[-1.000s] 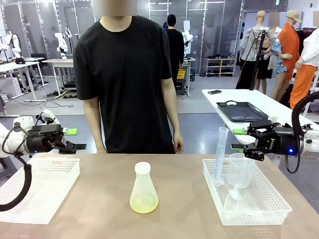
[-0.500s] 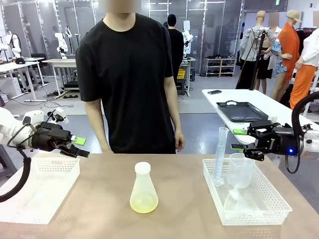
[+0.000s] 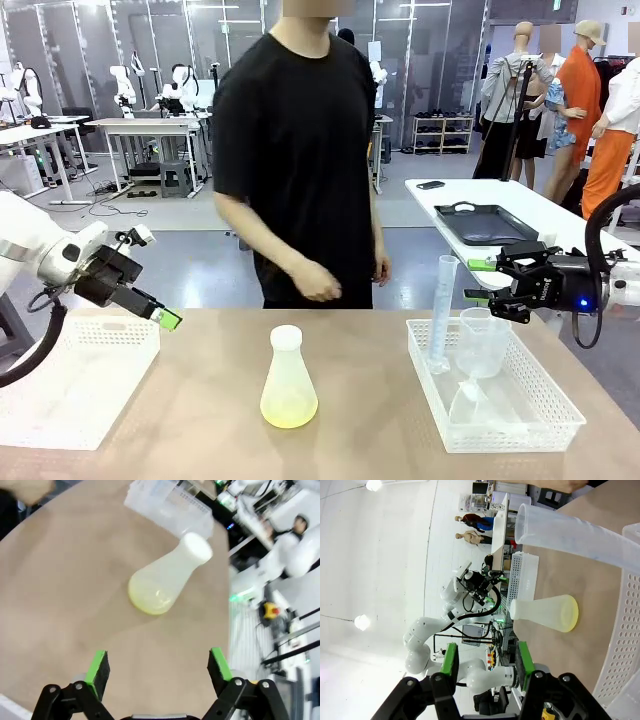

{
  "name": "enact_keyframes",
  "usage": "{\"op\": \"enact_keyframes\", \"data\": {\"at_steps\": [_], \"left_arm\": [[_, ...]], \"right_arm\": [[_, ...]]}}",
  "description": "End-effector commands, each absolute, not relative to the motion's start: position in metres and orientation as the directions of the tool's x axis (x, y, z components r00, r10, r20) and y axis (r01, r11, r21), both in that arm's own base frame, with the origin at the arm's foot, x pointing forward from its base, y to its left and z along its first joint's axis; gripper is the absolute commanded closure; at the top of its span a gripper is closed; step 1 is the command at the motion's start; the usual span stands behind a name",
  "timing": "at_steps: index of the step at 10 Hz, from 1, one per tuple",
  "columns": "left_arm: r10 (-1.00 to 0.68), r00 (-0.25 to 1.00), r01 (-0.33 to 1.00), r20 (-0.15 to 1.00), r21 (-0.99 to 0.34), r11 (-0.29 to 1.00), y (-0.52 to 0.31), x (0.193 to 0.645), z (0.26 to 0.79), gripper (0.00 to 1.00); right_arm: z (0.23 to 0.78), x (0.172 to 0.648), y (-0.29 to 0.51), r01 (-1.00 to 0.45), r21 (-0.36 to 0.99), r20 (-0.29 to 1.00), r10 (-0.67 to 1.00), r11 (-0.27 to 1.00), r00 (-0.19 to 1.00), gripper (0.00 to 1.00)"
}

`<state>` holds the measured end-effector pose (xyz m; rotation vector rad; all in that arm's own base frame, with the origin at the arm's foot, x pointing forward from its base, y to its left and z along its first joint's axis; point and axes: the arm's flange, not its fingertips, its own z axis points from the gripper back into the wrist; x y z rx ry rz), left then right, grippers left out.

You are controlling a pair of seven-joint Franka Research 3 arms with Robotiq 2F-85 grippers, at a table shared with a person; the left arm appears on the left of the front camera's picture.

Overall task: Prepare the solutions needed for the experiment.
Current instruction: When the human places the Big flask in the center of the table, pick up the Big flask and place it in the left Organizing basket.

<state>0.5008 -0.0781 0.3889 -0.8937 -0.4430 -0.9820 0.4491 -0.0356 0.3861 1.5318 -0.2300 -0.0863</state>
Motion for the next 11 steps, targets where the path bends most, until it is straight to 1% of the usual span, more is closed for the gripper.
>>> {"op": "enact_keyframes", "data": {"at_steps": [1,2,7,8,9,10,11], "left_arm": [[-0.545,0.413,0.909,0.729,-0.288,0.303,-0.08,0.494,0.382,0.0],[-0.524,0.508,0.859,0.684,-0.445,0.253,-0.078,0.501,0.389,0.0],[-0.524,0.508,0.859,0.684,-0.445,0.253,-0.078,0.501,0.389,0.0],[-0.534,0.497,0.866,0.684,-0.427,0.259,-0.079,0.498,0.386,0.0],[-0.585,0.414,0.907,0.697,-0.372,0.198,-0.098,0.509,0.391,0.0],[-0.659,0.236,0.97,0.714,-0.207,0.123,-0.136,0.526,0.405,0.0],[-0.664,0.218,0.975,0.715,-0.195,0.11,-0.139,0.527,0.405,0.0]], "right_arm": [[0.388,0.449,-0.036,-0.093,0.995,0.098,-0.203,0.034,0.974,0.41],[0.388,0.449,-0.036,-0.093,0.995,0.098,-0.203,0.034,0.974,0.41],[0.388,0.449,-0.036,-0.093,0.995,0.098,-0.203,0.034,0.974,0.41],[0.388,0.449,-0.036,-0.093,0.995,0.098,-0.203,0.034,0.974,0.41],[0.388,0.449,-0.036,-0.093,0.995,0.098,-0.203,0.034,0.974,0.41],[0.388,0.449,-0.036,-0.093,0.995,0.098,-0.203,0.034,0.974,0.41],[0.388,0.449,-0.036,-0.093,0.995,0.098,-0.203,0.034,0.974,0.41]]}}
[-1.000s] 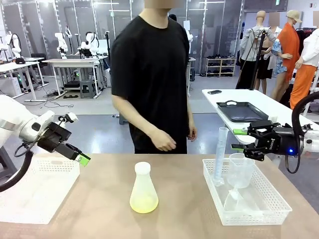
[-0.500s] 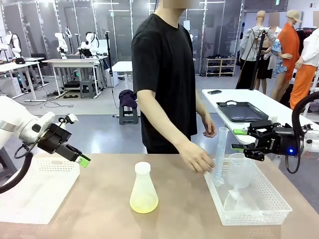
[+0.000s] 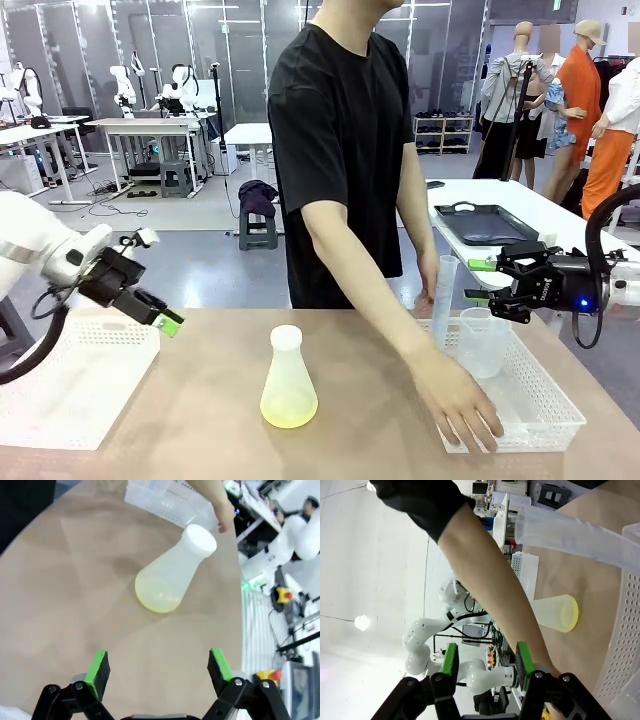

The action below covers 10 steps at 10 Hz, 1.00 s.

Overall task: Prepare the solutions needed for the experiment.
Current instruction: When the human places the Big flask in the center of the table, pick up the Big flask and place it in the left Organizing basket.

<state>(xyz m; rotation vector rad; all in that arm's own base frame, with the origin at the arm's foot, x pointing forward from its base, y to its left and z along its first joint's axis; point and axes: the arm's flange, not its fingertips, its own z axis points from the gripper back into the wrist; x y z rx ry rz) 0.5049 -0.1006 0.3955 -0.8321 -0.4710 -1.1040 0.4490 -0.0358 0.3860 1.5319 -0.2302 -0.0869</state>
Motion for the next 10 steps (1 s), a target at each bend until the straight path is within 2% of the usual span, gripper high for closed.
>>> {"op": "enact_keyframes", "data": {"at_steps": [1,3,4,6,7,10], "left_arm": [[-0.664,0.218,0.975,0.715,-0.195,0.11,-0.139,0.527,0.405,0.0],[-0.698,0.129,0.989,0.705,-0.138,0.043,-0.17,0.532,0.409,0.0],[-0.728,0.122,0.991,0.674,-0.117,0.058,-0.179,0.534,0.405,0.0],[-0.746,0.043,0.993,0.664,-0.108,-0.039,-0.193,0.535,0.39,0.0],[-0.72,0.128,0.988,0.682,-0.151,0.033,-0.186,0.527,0.408,0.0],[-0.72,0.128,0.988,0.682,-0.151,0.033,-0.186,0.527,0.408,0.0]], "right_arm": [[0.388,0.449,-0.036,-0.093,0.995,0.098,-0.203,0.034,0.974,0.41],[0.388,0.449,-0.036,-0.093,0.995,0.098,-0.203,0.034,0.974,0.41],[0.388,0.449,-0.036,-0.093,0.995,0.098,-0.203,0.034,0.974,0.41],[0.388,0.449,-0.036,-0.093,0.995,0.098,-0.203,0.034,0.974,0.41],[0.388,0.449,-0.036,-0.093,0.995,0.098,-0.203,0.034,0.974,0.41],[0.388,0.449,-0.036,-0.093,0.995,0.098,-0.203,0.034,0.974,0.41]]}}
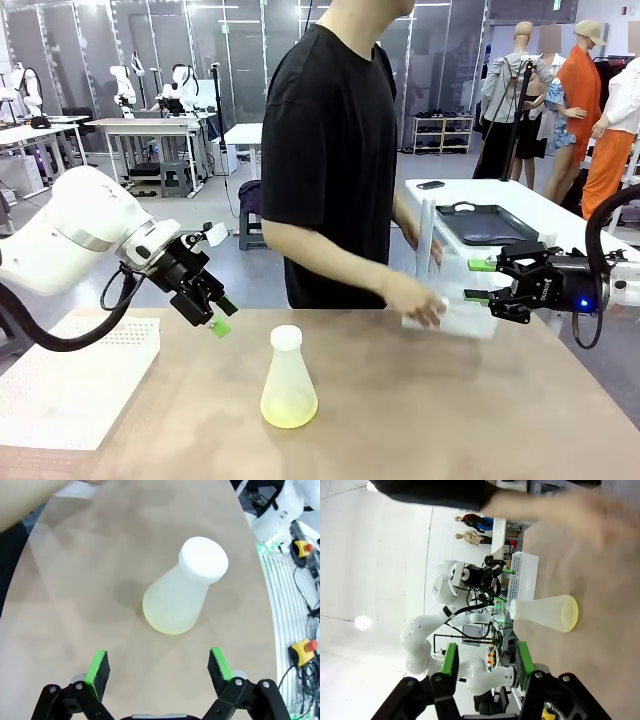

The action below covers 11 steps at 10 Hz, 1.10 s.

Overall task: Prepare the solutions needed for the experiment.
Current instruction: When the human places the Big flask in the center of the table, pick up the Big flask and place it in the left Organizing basket.

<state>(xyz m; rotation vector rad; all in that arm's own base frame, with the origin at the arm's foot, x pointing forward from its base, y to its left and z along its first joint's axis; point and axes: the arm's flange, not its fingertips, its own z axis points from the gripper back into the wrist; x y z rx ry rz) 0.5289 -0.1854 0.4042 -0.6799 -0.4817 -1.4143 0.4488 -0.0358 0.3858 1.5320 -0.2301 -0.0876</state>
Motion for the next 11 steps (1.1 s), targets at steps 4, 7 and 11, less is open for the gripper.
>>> {"op": "enact_keyframes", "data": {"at_steps": [4,7,11], "left_arm": [[-0.745,0.032,0.996,0.666,-0.081,-0.03,-0.22,0.557,0.383,0.0],[-0.75,-0.012,0.988,0.662,-0.105,-0.109,-0.231,0.567,0.363,0.0],[-0.72,-0.109,0.948,0.686,-0.145,-0.282,-0.235,0.569,0.352,0.0]], "right_arm": [[0.388,0.449,-0.036,-0.093,0.995,0.098,-0.203,0.034,0.974,0.41],[0.388,0.449,-0.036,-0.093,0.995,0.098,-0.203,0.034,0.974,0.41],[0.388,0.449,-0.036,-0.093,0.995,0.098,-0.203,0.034,0.974,0.41]]}}
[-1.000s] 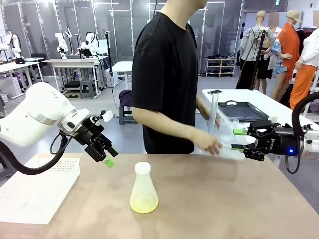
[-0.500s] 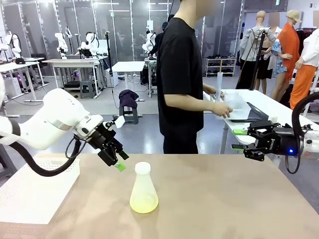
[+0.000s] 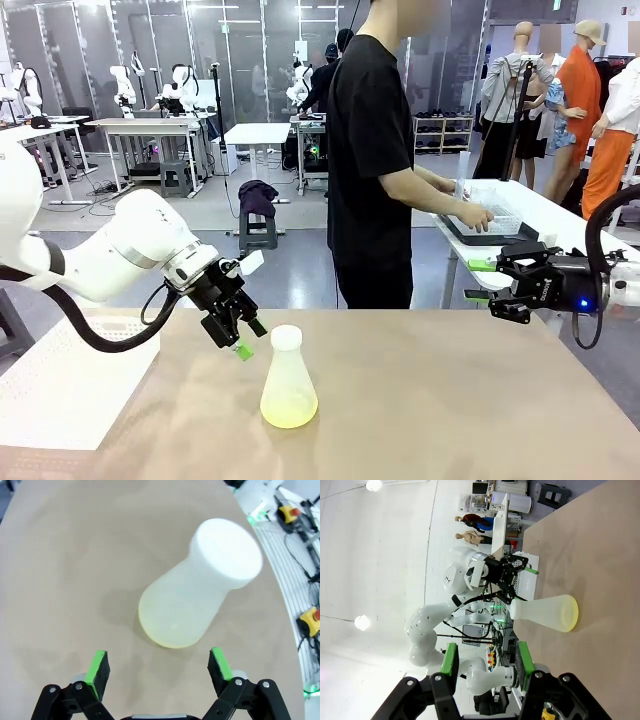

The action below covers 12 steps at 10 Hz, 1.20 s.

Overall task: Prepare the solutions needed for the experiment.
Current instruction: When the human places the Big flask in the center of the table, pick up the Big flask and place it in the left Organizing basket.

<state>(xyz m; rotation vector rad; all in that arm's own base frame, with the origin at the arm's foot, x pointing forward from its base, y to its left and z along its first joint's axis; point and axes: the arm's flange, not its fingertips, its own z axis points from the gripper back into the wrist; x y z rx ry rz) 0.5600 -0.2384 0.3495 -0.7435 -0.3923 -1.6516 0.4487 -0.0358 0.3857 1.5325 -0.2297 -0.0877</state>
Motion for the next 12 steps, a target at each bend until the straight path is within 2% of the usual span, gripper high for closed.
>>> {"op": "enact_keyframes", "data": {"at_steps": [1,7,12], "left_arm": [[-0.697,-0.123,0.936,0.707,-0.15,-0.318,-0.234,0.568,0.349,0.0],[-0.489,-0.146,0.878,0.86,-0.115,-0.464,-0.254,0.588,0.329,0.0],[-0.349,-0.155,0.82,0.924,-0.076,-0.567,-0.241,0.593,0.318,0.0]], "right_arm": [[0.388,0.449,-0.036,-0.093,0.995,0.098,-0.203,0.034,0.974,0.41],[0.388,0.449,-0.036,-0.093,0.995,0.098,-0.203,0.034,0.974,0.41],[0.388,0.449,-0.036,-0.093,0.995,0.098,-0.203,0.034,0.974,0.41]]}}
